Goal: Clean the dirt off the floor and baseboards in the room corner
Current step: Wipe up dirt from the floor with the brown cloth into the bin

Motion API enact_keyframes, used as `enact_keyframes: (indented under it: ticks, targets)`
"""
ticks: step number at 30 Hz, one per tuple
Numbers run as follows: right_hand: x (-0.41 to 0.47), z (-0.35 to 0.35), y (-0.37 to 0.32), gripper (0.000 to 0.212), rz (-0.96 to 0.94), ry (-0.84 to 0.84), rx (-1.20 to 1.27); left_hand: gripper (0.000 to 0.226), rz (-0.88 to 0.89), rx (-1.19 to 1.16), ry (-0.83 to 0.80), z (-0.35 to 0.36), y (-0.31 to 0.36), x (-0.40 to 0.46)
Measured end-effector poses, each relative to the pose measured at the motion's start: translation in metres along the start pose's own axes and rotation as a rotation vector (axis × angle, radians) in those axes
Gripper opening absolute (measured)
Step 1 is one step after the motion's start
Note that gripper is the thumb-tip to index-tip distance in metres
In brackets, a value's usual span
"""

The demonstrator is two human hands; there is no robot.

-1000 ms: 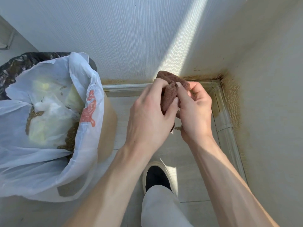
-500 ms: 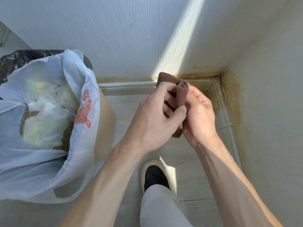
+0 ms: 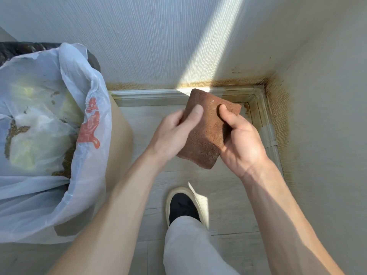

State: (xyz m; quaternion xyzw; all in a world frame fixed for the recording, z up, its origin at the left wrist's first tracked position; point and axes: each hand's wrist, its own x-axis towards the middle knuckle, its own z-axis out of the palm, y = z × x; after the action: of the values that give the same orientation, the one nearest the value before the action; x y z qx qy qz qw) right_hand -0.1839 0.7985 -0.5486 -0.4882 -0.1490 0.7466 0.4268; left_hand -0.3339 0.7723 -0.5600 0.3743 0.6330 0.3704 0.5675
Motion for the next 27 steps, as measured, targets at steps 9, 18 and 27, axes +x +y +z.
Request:
enact_keyframes:
  ticks: [9, 18, 27]
  targets:
    - [0.005, -0.019, 0.013, 0.056, 0.076, -0.093, -0.33, 0.025, -0.023, -0.138, 0.011, 0.006, -0.029, -0.006]
    - [-0.018, -0.029, 0.071, 0.042, 0.398, -0.065, 0.022, 0.023, -0.099, -0.076, -0.044, 0.014, -0.065, -0.021]
    - [-0.015, -0.072, 0.067, 0.028, 0.238, 0.335, -0.261, 0.054, -0.165, 0.529, -0.017, 0.015, -0.101, -0.01]
